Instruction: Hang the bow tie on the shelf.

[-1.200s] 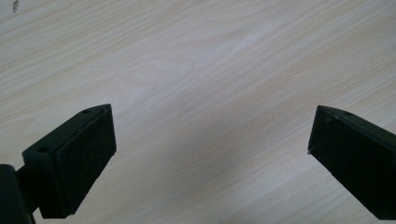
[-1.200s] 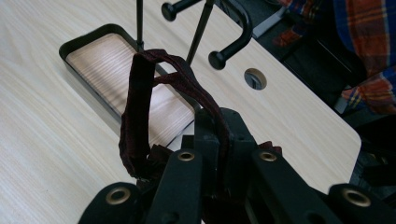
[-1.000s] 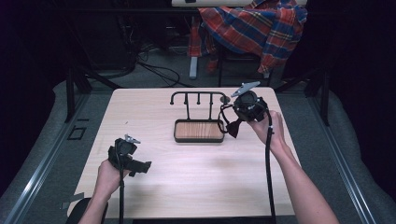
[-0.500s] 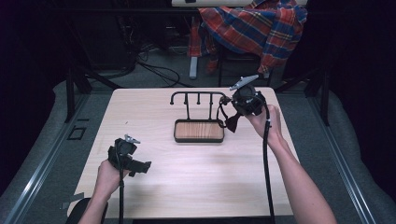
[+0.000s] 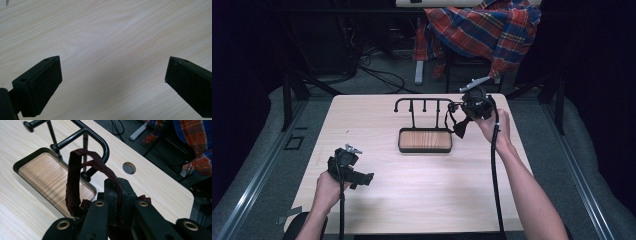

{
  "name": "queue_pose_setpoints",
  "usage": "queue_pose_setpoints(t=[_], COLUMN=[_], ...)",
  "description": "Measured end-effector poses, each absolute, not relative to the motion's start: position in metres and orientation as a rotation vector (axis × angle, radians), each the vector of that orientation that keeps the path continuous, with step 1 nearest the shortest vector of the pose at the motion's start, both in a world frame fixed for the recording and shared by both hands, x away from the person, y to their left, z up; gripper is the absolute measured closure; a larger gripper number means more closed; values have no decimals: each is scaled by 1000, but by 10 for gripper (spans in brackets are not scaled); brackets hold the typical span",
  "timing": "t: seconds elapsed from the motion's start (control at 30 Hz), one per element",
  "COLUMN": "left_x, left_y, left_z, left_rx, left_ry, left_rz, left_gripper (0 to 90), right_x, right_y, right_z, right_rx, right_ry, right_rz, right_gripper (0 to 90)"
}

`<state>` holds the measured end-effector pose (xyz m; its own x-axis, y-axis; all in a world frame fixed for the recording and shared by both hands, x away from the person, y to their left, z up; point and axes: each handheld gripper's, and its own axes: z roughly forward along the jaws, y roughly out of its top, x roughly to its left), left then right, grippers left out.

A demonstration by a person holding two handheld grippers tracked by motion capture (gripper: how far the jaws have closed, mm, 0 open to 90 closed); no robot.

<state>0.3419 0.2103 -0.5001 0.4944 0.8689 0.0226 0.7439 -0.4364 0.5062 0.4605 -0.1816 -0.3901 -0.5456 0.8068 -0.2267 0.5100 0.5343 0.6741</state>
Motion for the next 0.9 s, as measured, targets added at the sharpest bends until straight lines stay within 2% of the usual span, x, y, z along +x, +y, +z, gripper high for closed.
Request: queue_pose_setpoints(t=[0.9], left_x=[342], left_y=[210], left_z=[-500], left_rx=[2311], left_ry=[1330], left_rz=[390], left_gripper=[10], right_x=[486], right_y=[-184], right_z=[-433], right_rx=[1247], right_ry=[2250], right_rz=[795], right_gripper=[842])
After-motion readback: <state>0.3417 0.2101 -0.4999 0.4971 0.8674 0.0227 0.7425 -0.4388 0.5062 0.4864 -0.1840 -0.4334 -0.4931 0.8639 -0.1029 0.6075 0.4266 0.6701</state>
